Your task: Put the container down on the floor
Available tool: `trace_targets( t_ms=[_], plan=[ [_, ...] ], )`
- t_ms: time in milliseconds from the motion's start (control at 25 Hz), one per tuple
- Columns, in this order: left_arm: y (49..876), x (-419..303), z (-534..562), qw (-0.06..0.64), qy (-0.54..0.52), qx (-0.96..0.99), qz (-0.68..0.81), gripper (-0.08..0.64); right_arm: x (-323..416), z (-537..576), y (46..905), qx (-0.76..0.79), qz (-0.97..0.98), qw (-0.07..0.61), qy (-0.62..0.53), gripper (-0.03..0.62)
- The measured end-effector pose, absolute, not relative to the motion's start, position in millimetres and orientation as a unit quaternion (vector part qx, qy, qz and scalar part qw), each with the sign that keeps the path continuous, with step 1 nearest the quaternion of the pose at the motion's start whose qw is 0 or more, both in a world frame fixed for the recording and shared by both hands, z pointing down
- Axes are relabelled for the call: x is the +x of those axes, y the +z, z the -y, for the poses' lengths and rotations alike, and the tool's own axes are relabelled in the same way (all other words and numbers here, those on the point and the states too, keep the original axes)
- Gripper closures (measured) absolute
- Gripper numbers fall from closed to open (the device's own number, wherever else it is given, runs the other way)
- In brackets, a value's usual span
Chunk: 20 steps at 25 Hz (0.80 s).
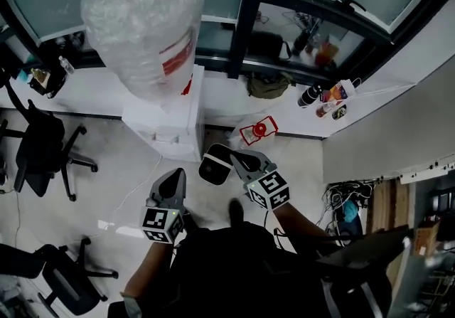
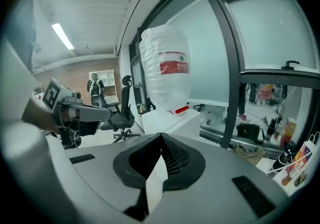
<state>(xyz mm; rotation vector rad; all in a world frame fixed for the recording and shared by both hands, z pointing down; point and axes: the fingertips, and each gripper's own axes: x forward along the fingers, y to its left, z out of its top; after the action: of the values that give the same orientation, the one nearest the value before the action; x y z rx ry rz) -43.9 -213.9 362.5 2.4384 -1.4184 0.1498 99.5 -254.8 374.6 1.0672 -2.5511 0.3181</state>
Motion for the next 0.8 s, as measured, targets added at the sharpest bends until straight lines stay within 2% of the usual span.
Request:
trace_targets(
  t_ms=[560,680,800],
  plan=[
    [309,-42,202,0.109,0.030,0.863,0.492,0.554,96,247,307,0.386,0.911,0.104,0.100,0.584],
    [297,-33,198,0.087,0.036,0.878,0.470,0.554,95,247,305,0.383,0.912,0.111,0.094,0.584],
    [293,-37,201,0.095,0.032,0.870,0.483,0.554,94,246,301,0.380,0.914,0.119,0.083,0.584]
  ],
)
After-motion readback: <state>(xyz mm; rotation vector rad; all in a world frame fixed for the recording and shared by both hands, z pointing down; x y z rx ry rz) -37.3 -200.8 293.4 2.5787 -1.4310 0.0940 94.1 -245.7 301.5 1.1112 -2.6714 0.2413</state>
